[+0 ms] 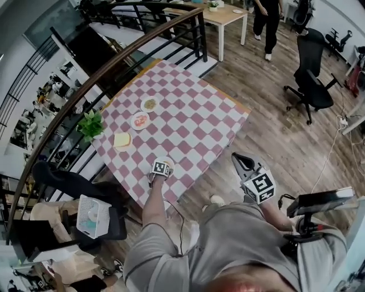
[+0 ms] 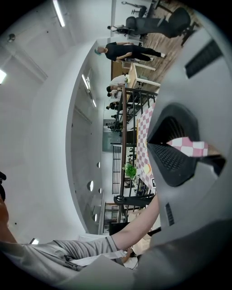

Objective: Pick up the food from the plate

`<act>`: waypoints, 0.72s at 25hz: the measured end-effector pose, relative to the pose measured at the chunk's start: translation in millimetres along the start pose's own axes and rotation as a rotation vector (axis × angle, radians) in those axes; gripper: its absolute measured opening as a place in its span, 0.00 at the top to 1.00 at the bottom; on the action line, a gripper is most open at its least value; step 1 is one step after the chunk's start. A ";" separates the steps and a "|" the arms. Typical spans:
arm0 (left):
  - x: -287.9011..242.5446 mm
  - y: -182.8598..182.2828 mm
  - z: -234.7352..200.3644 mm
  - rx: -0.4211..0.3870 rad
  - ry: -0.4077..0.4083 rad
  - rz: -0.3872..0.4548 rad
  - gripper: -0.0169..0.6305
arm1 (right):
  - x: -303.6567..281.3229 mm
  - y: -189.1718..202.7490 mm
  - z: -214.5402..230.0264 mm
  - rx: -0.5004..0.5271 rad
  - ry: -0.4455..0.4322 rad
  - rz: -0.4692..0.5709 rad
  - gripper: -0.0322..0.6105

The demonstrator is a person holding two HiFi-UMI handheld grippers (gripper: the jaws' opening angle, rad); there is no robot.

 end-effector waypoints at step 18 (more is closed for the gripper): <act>172.8 -20.4 19.1 0.183 -0.163 0.598 0.41 | -78.0 -22.9 -51.7 0.113 -0.289 -0.039 0.93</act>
Point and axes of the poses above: the fingertips, and each gripper's own axes: x backward along the fingers, z to its right, y out of its underside, the point moved 3 cm from there along x, backward along the fingers, and after that the axes turned 7 degrees about -z, right-handed, at the moved point
